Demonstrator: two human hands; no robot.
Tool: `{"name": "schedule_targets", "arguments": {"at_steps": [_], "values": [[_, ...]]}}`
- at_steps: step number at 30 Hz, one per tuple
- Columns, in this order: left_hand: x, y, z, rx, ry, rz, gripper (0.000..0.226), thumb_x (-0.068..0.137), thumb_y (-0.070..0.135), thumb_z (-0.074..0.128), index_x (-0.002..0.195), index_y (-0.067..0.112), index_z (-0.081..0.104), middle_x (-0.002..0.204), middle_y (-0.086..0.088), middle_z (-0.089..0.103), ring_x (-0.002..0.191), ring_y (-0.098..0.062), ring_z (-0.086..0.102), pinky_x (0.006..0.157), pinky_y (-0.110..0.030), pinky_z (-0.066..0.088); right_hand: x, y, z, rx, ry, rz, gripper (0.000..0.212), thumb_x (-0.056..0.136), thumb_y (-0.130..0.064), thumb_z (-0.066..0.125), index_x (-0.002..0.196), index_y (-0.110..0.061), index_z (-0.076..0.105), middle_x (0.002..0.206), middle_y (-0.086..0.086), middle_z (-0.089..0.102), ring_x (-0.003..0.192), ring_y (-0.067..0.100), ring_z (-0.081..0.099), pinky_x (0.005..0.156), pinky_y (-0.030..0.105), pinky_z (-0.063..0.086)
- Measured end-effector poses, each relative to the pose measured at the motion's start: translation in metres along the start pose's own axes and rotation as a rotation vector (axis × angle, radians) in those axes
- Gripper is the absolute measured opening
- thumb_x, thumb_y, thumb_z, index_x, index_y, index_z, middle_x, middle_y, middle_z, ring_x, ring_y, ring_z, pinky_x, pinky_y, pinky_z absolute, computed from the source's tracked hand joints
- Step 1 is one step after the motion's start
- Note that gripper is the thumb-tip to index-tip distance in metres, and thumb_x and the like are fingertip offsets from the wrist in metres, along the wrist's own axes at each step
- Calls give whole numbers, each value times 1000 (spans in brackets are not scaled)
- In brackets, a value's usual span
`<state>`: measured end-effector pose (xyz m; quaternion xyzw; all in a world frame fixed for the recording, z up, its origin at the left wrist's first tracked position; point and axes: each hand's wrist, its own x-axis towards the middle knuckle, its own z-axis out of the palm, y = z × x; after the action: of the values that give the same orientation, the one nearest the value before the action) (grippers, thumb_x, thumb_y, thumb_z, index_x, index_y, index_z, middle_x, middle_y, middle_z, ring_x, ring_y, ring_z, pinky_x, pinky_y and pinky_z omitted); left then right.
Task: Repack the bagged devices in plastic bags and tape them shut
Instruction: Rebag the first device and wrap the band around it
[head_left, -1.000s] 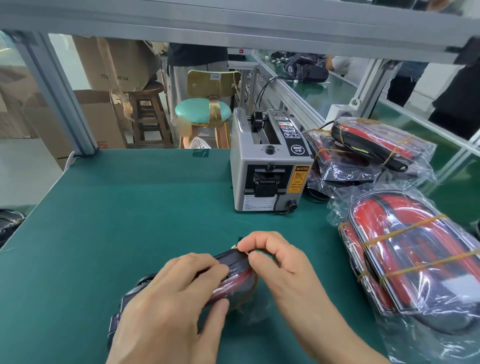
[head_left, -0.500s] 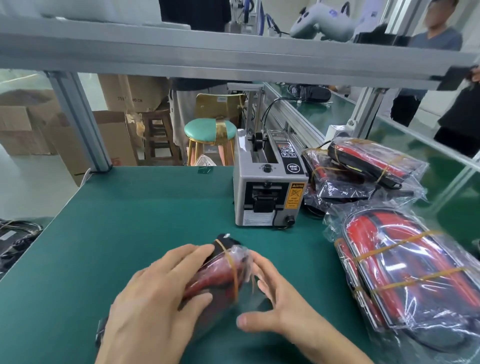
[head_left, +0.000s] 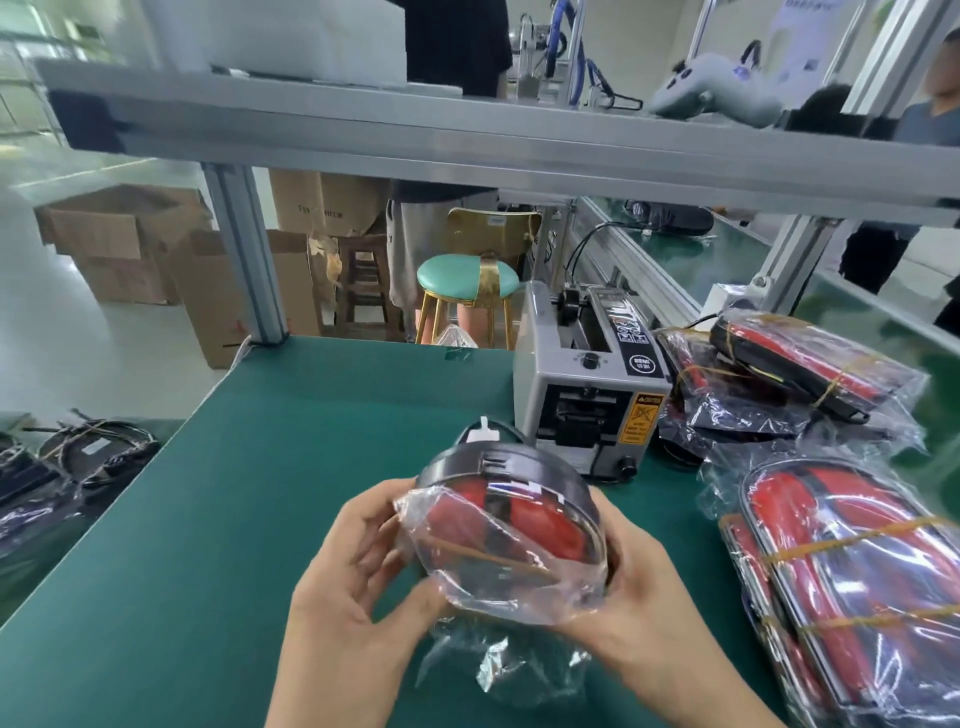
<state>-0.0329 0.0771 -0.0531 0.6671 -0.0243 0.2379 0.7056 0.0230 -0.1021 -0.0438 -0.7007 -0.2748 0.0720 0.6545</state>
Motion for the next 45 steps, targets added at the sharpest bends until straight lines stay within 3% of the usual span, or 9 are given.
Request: {"name": "schedule_targets", "arguments": {"at_steps": [10, 15, 20, 24, 28, 31, 37, 42, 45], "values": [[-3, -1, 8, 183, 45, -45, 73, 35, 40, 87, 101, 51, 57, 102, 16, 70, 96, -5, 66, 77, -17, 51, 0, 8, 4, -31, 9, 43, 61, 69, -34, 88, 123, -32, 59, 117, 3, 69, 108, 23, 66, 94, 50, 52], [-7, -17, 15, 249, 152, -62, 71, 61, 1, 85, 96, 57, 61, 96, 27, 69, 90, 7, 65, 76, -4, 46, 3, 8, 3, -29, 39, 26, 74, 62, -40, 88, 126, -46, 50, 120, -10, 65, 109, 14, 65, 94, 26, 51], [-5, -20, 19, 232, 199, -4, 52, 77, -1, 70, 108, 40, 64, 100, 23, 71, 91, 7, 66, 78, -1, 44, 16, -4, 6, -12, 174, -123, 44, 73, -61, 70, 110, -38, 67, 126, -11, 56, 121, 9, 54, 94, 18, 47], [1, -19, 22, -54, 248, -28, 37, 74, 0, 64, 98, 27, 76, 95, 4, 75, 85, -3, 70, 69, -9, 52, 26, -14, 4, 84, 275, -59, 32, 77, -56, 68, 88, -27, 75, 95, -11, 72, 86, 1, 64, 77, 13, 48], [2, -18, 18, -21, 215, -20, 38, 66, 20, 82, 100, 35, 74, 98, -1, 73, 89, -11, 67, 74, -21, 54, 34, -16, 4, 88, 320, -14, 24, 79, -45, 63, 79, -23, 73, 72, -14, 65, 64, 0, 55, 64, 12, 46], [9, -9, 19, 191, 108, 79, 45, 62, 44, 79, 106, 44, 69, 114, 7, 65, 108, -10, 60, 91, -30, 48, 32, -18, 2, 130, 249, -41, 34, 90, -47, 56, 76, -19, 70, 92, -8, 70, 76, 5, 63, 66, 16, 50], [22, 1, 18, 207, 69, 176, 24, 63, 29, 86, 82, 37, 75, 104, 6, 68, 101, -16, 64, 90, -28, 51, 15, -14, -9, 120, 79, -74, 21, 64, -31, 80, 83, -28, 71, 120, -7, 62, 114, 17, 61, 92, 31, 51], [17, 3, 14, 191, 79, 255, 15, 69, 34, 73, 83, 33, 76, 102, 2, 69, 98, -17, 65, 86, -20, 49, 9, -11, -6, 151, 101, -135, 13, 64, -21, 81, 64, -26, 68, 119, -3, 62, 116, 13, 59, 84, 28, 50], [14, 4, 10, 207, 69, 299, 12, 72, 30, 71, 83, 30, 76, 101, 4, 69, 92, -15, 65, 82, -15, 48, 4, -13, -3, 156, 119, -139, 20, 62, -34, 87, 63, -25, 69, 120, -2, 61, 116, 16, 59, 80, 38, 51]]}}
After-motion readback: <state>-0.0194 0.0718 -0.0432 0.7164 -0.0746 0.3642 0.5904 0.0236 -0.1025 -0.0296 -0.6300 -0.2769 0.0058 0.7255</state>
